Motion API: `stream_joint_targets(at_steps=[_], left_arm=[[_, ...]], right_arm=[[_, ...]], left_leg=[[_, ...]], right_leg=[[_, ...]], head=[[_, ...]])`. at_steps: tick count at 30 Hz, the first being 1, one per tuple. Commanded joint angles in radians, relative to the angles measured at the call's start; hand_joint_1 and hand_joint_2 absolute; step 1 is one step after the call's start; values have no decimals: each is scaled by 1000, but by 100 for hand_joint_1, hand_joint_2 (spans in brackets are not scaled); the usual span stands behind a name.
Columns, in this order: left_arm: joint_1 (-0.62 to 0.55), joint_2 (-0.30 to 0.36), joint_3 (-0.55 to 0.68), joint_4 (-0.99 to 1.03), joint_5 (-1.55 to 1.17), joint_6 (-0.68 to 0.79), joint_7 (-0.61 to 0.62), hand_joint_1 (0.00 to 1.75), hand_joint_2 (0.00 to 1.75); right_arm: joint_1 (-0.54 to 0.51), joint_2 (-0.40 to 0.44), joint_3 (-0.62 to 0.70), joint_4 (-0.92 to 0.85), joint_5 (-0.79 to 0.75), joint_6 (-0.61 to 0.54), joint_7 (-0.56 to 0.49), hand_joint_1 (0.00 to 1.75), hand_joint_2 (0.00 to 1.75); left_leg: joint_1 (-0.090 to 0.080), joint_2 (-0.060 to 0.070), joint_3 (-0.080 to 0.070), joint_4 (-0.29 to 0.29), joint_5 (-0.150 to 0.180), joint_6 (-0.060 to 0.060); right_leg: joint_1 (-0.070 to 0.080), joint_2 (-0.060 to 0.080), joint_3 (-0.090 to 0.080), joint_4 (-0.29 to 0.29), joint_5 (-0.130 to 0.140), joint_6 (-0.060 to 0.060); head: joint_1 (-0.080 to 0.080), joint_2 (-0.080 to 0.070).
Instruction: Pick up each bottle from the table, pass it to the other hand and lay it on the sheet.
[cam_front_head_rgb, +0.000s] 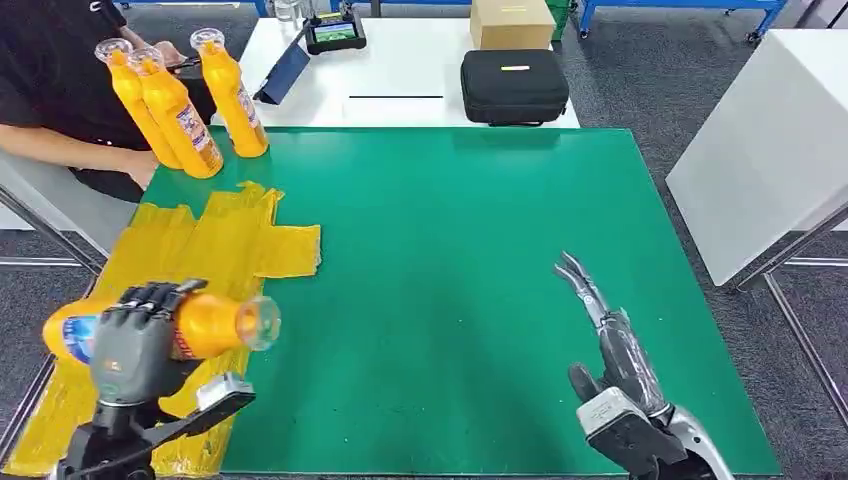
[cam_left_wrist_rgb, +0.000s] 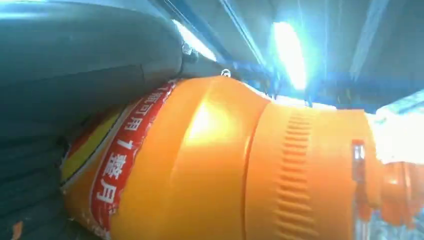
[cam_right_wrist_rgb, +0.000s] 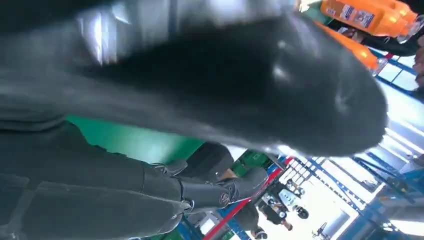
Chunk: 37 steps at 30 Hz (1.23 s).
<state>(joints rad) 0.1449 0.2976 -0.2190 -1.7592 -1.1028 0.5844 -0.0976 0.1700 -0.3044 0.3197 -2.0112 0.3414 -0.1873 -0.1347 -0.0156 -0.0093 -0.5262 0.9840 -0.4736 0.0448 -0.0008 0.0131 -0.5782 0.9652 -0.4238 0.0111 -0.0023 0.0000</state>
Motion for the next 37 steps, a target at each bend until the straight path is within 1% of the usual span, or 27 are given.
stream_joint_targets(at_steps=[1,2,5,6,7,8,9,12,16,17,18,19,22,25,27,29,30,31,37], left_arm=[[-91,39,-152,255,-8,-86,91,175,175],[-98,28,-156,273,-7,-88,91,175,175],[-136,-14,-143,322,-1,-139,132,175,175],[-144,-26,-131,326,21,-158,141,5,175],[-152,-27,-124,332,-12,-187,174,0,0],[-151,-28,-120,328,-25,-192,181,0,0],[-148,-29,-114,317,-25,-192,181,0,0],[-127,-40,-95,276,-40,-181,163,0,0],[-127,-40,-95,276,-40,-181,163,0,0],[-118,-50,-84,258,-42,-178,161,0,0],[-116,-54,-82,245,-51,-176,154,0,0],[-113,-64,-76,225,-67,-168,157,0,0],[-101,-84,-58,159,-112,-137,172,0,0],[-101,-85,-59,94,-114,-134,171,0,0],[-107,-84,-67,47,-97,-123,149,0,0],[-115,-94,-67,8,-47,-121,138,0,0],[-117,-108,-65,-10,17,-121,133,0,0],[-121,-129,-67,-44,206,-136,106,0,0],[-129,-128,-64,-63,216,-150,111,0,0]], right_arm=[[3,0,1,-6,-5,12,-8,0,0],[8,3,0,-9,-4,10,-7,0,0],[21,1,0,-16,3,10,8,0,0],[24,-1,-2,-16,3,6,9,0,0],[26,-4,-1,-12,2,5,10,0,0],[24,-6,0,-10,1,7,11,0,0],[24,-4,-1,-7,1,5,11,0,0],[25,-4,-2,-5,-4,2,15,0,0],[25,-4,-2,-5,-4,2,15,0,0],[23,-5,0,-2,-7,4,18,0,0],[21,-9,4,0,-10,8,21,0,0],[17,-12,8,6,-10,8,22,0,0],[1,-14,24,23,-12,10,26,0,0],[-19,-6,33,38,-15,14,32,0,0],[-29,-4,38,43,-18,16,32,0,0],[-36,-2,40,43,-17,20,33,0,0],[-37,0,40,41,-17,20,34,0,0],[-36,3,37,38,-17,15,34,0,0],[-35,2,36,34,-18,14,33,0,0]], left_leg=[[0,-1,3,-2,0,-3],[0,-1,2,-2,0,-2],[0,-3,5,-2,0,-4],[-1,-2,1,-1,0,-2],[0,-3,3,-2,0,-3],[0,-4,4,-1,0,-4],[-1,-2,1,-1,0,-2],[0,-1,2,-1,-1,-4],[0,-1,1,-1,0,-2],[0,-1,3,-1,-1,-4],[0,0,1,-1,-1,-2],[0,0,3,-1,-1,-3],[0,0,0,0,-1,-2],[1,1,1,0,-1,-3],[1,1,0,1,-1,-3],[2,2,4,1,-3,-6],[1,0,0,1,-1,-3],[1,0,0,1,-1,-3],[1,1,1,0,-1,-3]], right_leg=[[0,-3,4,-1,-1,1],[0,-2,3,-1,-1,0],[0,-5,7,-2,-2,0],[0,-3,2,-1,-1,0],[0,-5,4,-2,-1,0],[0,-6,6,-2,-2,1],[0,-3,2,-1,0,0],[1,-3,4,-1,-1,0],[0,-2,2,-1,-1,0],[0,-3,4,-1,-2,0],[0,-2,2,-1,-1,0],[0,-2,3,-1,-1,1],[0,-1,1,-1,0,1],[1,-1,2,-1,-1,1],[1,0,2,0,0,1],[2,-1,6,-1,-2,1],[1,-1,1,-1,0,0],[1,-2,2,0,-1,1],[1,-1,2,-1,-1,0]], head=[[0,0],[0,0],[0,0],[0,0],[0,0],[0,0],[0,0],[0,0],[0,0],[0,0],[0,0],[0,0],[0,0],[0,0],[0,0],[0,0],[0,0],[0,0],[0,0]])
